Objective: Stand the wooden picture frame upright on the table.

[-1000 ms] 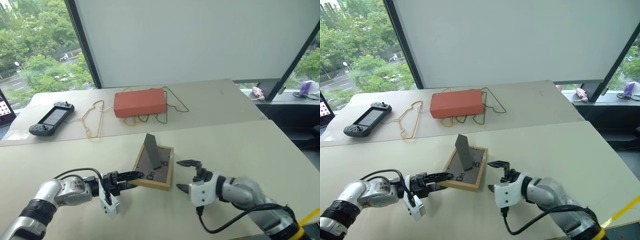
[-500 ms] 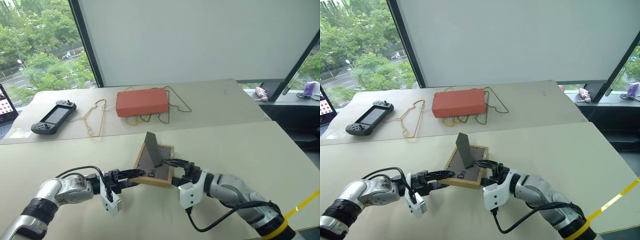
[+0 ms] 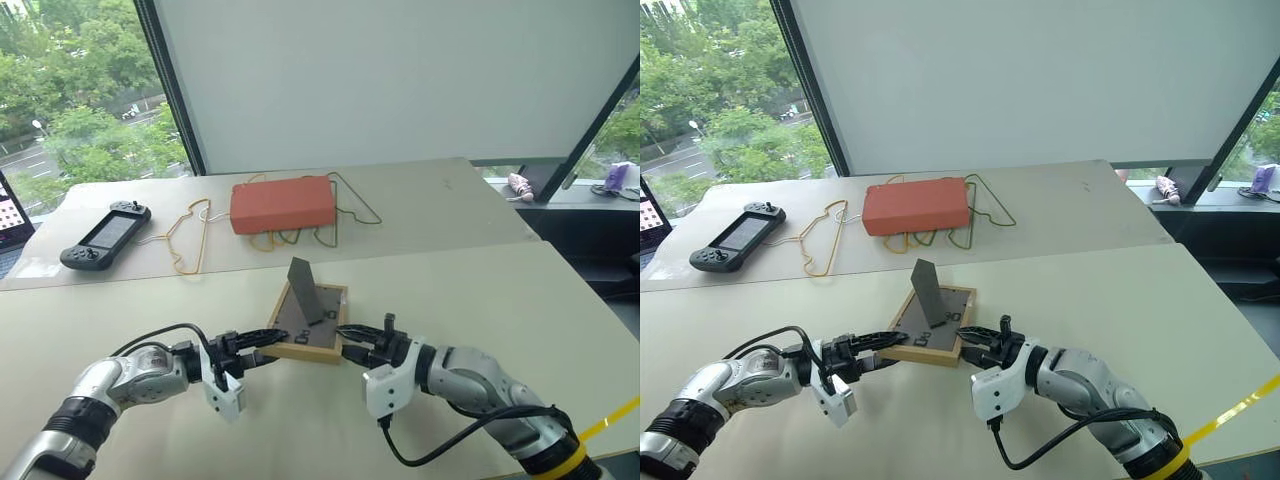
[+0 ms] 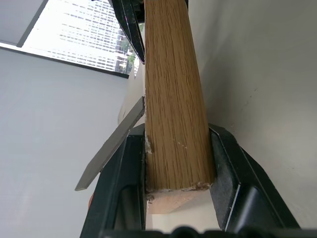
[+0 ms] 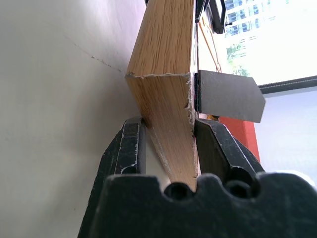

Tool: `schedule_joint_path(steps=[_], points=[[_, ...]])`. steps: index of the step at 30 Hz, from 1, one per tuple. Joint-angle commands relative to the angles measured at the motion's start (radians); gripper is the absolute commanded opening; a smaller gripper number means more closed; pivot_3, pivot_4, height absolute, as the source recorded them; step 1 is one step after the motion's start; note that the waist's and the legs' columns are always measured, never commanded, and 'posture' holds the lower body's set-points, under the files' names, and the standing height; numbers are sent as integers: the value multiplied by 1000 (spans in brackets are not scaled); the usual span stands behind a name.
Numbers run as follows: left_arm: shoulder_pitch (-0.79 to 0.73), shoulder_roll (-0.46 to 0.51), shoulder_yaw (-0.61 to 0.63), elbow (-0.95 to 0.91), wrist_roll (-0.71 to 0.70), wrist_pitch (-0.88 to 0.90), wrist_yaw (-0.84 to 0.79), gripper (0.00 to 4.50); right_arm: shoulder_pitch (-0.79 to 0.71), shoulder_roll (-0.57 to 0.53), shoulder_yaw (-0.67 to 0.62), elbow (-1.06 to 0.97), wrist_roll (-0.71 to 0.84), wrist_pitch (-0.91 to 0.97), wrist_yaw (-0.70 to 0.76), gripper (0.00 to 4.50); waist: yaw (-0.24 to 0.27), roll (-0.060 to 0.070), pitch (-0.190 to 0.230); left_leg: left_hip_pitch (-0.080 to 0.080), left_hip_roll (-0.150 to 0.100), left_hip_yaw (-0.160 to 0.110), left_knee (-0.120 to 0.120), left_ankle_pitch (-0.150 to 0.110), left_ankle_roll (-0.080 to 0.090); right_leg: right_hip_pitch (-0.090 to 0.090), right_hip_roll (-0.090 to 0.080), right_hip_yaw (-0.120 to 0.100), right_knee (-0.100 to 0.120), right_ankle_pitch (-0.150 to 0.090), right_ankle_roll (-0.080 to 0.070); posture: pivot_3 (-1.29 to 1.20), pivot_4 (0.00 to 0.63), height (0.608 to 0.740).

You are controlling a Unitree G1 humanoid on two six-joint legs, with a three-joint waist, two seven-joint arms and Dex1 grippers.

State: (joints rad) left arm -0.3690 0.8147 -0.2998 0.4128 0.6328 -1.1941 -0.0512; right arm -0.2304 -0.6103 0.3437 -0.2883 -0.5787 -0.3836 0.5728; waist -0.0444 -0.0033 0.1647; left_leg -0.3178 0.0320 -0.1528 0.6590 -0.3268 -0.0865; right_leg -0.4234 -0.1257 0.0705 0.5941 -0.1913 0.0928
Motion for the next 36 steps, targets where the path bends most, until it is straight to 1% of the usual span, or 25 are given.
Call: schedule_joint_path(steps=[1,3,5,6,8,10,11,12,14,16,17,19,21,23,25,27,32,35,36], points=[[-12,-4,4,-21,-173,26,-54,2349,-9,15,-12,-67,53,-7,7,1199,-1,0,0,0,0,0,0,0,0,0,0,0,0,0,0,0,150,740],[1,5,12,-51,-207,40,-87,3054,-14,12,-29,-63,62,-7,7,1199,-1,0,0,0,0,0,0,0,0,0,0,0,0,0,0,0,150,740],[26,23,17,-82,-289,50,-124,3684,-19,8,-47,-61,74,-4,6,1199,-1,0,0,0,0,0,0,0,0,0,0,0,0,0,0,0,150,740],[54,40,38,-119,-356,64,-131,4004,-26,6,-67,-63,110,15,18,1199,-2,0,0,0,0,0,0,0,0,0,0,0,0,0,0,0,150,740],[119,77,82,-199,-470,112,-152,4004,-47,3,-116,-75,213,72,56,1199,-6,0,0,0,0,0,0,0,0,0,0,0,0,0,0,0,150,740],[189,108,120,-279,-548,170,-182,4004,-82,-11,-173,-81,333,144,110,1199,-7,0,1,0,0,0,0,-1,1,-1,0,0,0,0,0,0,150,740],[222,116,138,-315,-580,209,-195,4004,-105,-19,-207,-95,443,249,168,1199,-7,0,1,0,0,0,0,-1,1,0,0,0,0,0,0,0,150,740],[248,117,152,-346,-606,246,-207,4004,-132,-33,-233,-97,512,299,206,1199,-5,0,1,0,0,0,0,-1,1,0,0,0,0,0,0,0,150,740],[283,106,175,-396,-643,310,-230,4004,-172,-51,-272,-99,609,397,257,1199,0,0,1,0,0,0,0,-1,2,1,0,0,0,0,0,0,150,740],[321,81,180,-448,-643,350,-250,4004,-240,-37,-334,-106,830,644,291,1199,2,0,1,0,1,0,0,-1,2,1,0,0,0,0,-1,0,150,740],[341,64,179,-471,-629,362,-259,4004,-272,-40,-368,-109,986,829,308,1199,1,0,1,0,0,0,0,-1,2,1,0,0,0,0,-1,0,150,740],[363,34,177,-502,-600,381,-273,4004,-334,-50,-423,-83,1243,1150,321,1199,0,0,1,0,0,0,0,-1,2,1,0,0,0,0,-1,0,150,740],[372,9,184,-520,-581,393,-286,4004,-385,-48,-453,-21,1375,1297,340,1199,1,0,1,0,0,0,0,-2,3,0,0,0,0,0,-1,0,150,740],[373,-15,192,-531,-573,408,-298,4004,-414,-46,-459,42,1431,1350,379,1199,0,0,1,0,0,0,0,-2,4,0,0,0,0,0,-1,0,150,740],[374,-31,199,-539,-570,416,-309,4004,-445,-48,-465,125,1512,1466,400,1199,0,0,1,0,0,0,0,-3,5,0,0,0,0,0,-1,0,150,740],[375,-43,206,-546,-571,425,-320,4004,-461,-49,-443,190,1507,1487,414,1199,1,0,1,-1,0,0,0,-3,5,0,0,0,0,0,-1,0,150,740],[390,-55,234,-561,-571,431,-343,4004,-423,-50,-385,276,1434,1404,498,1199,0,0,1,-1,0,0,1,-3,5,0,0,0,0,0,-1,0,150,740],[392,-66,245,-567,-565,436,-351,4004,-353,-64,-330,309,1350,1329,544,1199,0,0,1,-1,0,0,1,-3,5,0,0,0,0,0,-1,0,150,740],[392,-69,248,-568,-563,437,-354,4019,-329,-70,-321,320,1332,1309,557,1668,0,0,1,-1,0,0,1,-3,5,0,0,0,0,0,-1,0,150,740]])
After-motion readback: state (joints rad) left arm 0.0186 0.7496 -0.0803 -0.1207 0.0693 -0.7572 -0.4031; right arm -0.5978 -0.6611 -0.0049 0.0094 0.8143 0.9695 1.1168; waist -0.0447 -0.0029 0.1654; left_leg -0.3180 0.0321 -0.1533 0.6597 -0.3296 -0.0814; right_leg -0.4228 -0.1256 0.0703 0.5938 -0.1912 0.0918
